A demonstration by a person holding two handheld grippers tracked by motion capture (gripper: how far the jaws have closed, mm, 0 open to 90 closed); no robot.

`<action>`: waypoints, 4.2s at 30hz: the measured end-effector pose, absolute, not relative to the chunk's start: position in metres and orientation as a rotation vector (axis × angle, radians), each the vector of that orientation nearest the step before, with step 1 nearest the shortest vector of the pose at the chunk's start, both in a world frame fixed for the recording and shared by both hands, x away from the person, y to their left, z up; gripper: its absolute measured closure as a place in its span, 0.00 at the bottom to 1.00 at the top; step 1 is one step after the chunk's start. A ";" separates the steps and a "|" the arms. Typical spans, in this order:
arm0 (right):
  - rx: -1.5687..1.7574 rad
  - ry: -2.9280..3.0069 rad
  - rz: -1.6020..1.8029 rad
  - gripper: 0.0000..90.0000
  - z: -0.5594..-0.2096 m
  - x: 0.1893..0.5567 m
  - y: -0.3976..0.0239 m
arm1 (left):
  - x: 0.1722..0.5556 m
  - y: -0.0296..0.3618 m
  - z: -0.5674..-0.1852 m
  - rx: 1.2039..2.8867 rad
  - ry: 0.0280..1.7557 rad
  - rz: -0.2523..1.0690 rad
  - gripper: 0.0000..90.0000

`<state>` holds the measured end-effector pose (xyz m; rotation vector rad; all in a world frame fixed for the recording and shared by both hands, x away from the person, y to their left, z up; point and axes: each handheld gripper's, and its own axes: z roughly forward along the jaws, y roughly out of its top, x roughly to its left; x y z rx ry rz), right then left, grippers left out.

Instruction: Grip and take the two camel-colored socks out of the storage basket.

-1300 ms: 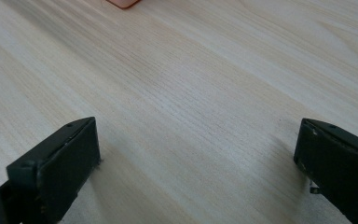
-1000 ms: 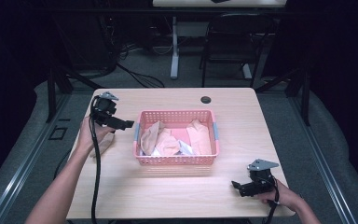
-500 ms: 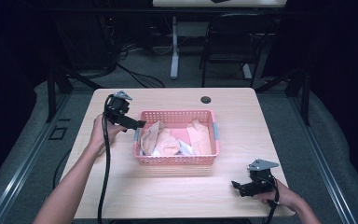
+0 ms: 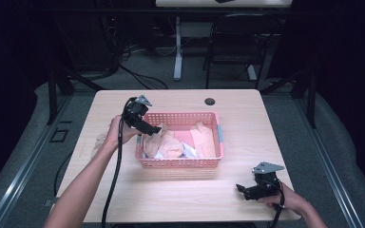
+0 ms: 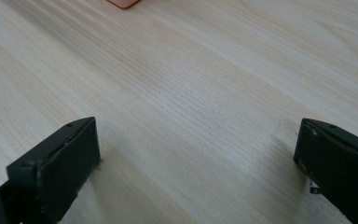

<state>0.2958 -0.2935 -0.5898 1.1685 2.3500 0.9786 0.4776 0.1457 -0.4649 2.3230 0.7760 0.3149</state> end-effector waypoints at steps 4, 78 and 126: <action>1.168 2.351 0.978 0.00 -0.590 0.296 -0.294 | 0.483 0.139 -0.473 2.357 0.763 0.304 0.03; 1.167 2.351 0.977 0.00 -0.590 0.296 -0.294 | 0.483 0.114 -0.425 2.699 0.731 0.138 0.94; 1.167 2.351 0.977 0.00 -0.590 0.296 -0.294 | 0.452 0.183 -0.297 2.827 0.824 0.323 0.94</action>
